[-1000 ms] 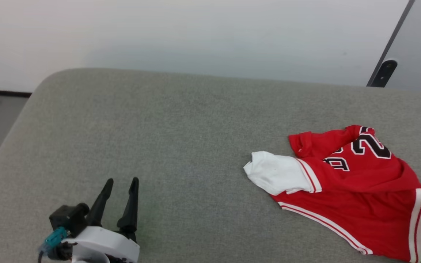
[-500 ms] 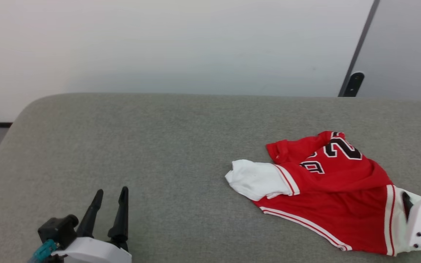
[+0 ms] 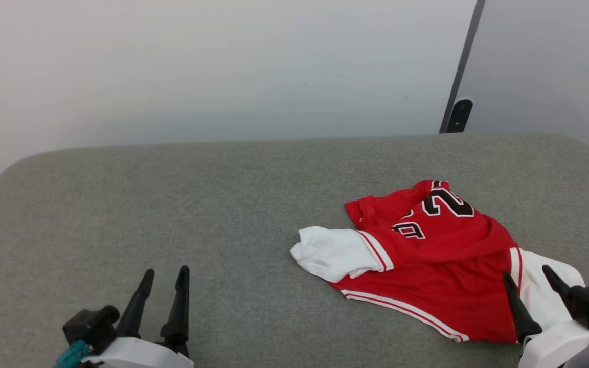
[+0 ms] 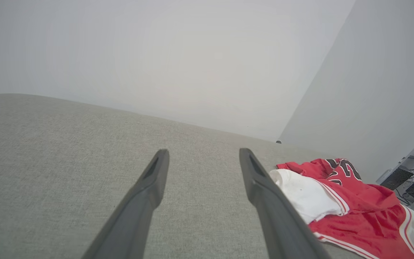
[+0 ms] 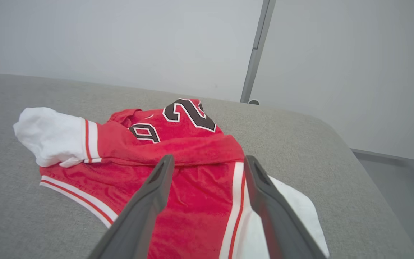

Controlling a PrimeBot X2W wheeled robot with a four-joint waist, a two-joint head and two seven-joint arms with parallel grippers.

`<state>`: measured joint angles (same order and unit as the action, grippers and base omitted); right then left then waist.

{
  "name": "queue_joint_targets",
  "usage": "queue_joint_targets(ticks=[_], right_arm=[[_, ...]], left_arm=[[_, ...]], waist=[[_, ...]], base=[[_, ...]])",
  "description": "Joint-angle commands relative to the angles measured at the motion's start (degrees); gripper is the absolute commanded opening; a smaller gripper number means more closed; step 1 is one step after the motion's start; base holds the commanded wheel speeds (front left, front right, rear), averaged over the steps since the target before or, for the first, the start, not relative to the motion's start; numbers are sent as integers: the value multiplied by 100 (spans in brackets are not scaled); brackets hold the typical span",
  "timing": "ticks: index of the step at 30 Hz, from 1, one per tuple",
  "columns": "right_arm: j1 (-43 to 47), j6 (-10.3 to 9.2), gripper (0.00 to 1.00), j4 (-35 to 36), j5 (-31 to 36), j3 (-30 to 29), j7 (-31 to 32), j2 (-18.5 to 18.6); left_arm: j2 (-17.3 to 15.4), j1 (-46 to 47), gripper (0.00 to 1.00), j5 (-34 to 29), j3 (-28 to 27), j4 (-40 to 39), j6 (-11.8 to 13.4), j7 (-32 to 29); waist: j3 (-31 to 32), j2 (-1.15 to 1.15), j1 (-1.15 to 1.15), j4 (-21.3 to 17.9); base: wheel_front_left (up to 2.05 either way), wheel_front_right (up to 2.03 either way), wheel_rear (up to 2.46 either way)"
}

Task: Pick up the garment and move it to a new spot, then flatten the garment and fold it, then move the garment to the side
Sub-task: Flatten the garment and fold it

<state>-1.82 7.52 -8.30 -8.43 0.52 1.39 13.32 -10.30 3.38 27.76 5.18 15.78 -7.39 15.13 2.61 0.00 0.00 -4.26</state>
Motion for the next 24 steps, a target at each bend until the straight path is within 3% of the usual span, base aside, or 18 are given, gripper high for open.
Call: queue_joint_targets(ticks=[1,8,18,24], right_arm=[[-31,-6,100,-148,-40,36,-187,-19],[-261,-6,100,-575,4,-44,-569,-12],[-399,-6,100,-817,88,-299,-821,-198],[-452,-6,100,-896,49,-281,-850,-246]], left_arm=[[3,-11,100,41,-6,17,-13,2],[-237,338,100,163,523,240,-13,2],[-365,822,100,279,1110,534,-13,-4],[-609,1356,100,698,1500,825,-13,-621]], waist=[[-30,0,0,-71],[-136,0,0,-389],[-335,0,0,-1154],[-390,0,0,-1379]], base=[[0,0,0],[0,0,0],[0,0,0],[0,0,0]])
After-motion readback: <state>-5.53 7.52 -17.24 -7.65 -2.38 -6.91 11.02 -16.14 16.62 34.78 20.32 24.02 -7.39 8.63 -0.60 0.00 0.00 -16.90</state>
